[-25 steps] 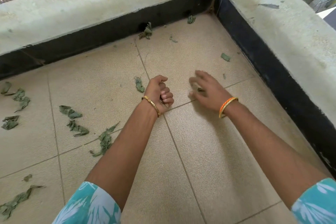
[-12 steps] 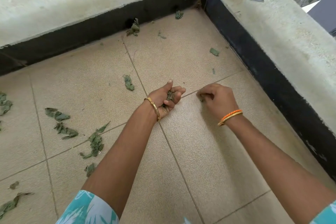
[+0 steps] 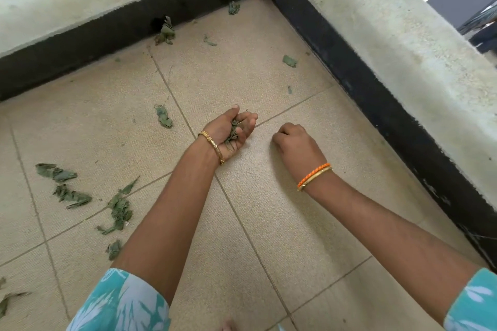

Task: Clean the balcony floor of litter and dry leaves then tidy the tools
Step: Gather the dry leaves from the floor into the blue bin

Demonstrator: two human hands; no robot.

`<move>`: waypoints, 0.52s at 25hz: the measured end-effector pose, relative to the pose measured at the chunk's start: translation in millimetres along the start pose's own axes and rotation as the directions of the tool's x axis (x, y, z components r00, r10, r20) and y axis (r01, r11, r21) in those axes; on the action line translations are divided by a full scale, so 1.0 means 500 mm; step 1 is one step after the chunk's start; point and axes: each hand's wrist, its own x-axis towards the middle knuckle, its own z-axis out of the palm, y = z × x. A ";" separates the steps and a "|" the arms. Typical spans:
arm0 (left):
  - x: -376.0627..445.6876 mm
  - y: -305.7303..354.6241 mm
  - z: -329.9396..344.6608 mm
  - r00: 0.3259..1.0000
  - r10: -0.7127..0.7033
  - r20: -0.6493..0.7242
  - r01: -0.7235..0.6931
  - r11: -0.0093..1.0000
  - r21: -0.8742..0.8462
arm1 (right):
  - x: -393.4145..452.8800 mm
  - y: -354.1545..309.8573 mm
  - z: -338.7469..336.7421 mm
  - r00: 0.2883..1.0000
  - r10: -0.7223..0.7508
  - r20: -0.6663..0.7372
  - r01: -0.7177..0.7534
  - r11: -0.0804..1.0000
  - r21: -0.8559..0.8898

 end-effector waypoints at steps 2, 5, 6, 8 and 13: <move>0.000 -0.004 0.010 0.999 0.011 -0.030 -0.010 0.999 0.041 | 0.011 -0.010 0.000 0.999 0.041 0.021 -0.041 0.999 -0.011; 0.002 -0.017 0.024 0.995 0.047 -0.084 -0.029 0.978 0.206 | 0.026 -0.011 -0.038 0.982 0.160 -0.100 -0.130 0.958 0.257; 0.004 -0.022 0.029 0.994 0.050 -0.094 -0.022 0.960 0.280 | 0.028 -0.012 -0.056 0.967 0.208 -0.145 -0.138 0.913 0.384; 0.007 -0.030 0.041 0.997 0.021 -0.080 0.011 0.922 0.386 | 0.034 -0.023 -0.082 0.955 0.237 -0.177 -0.096 0.816 0.571; 0.020 -0.024 0.062 1.000 -0.017 0.007 0.014 0.956 0.294 | 0.071 -0.034 -0.087 0.985 0.102 -0.136 -0.033 0.899 0.436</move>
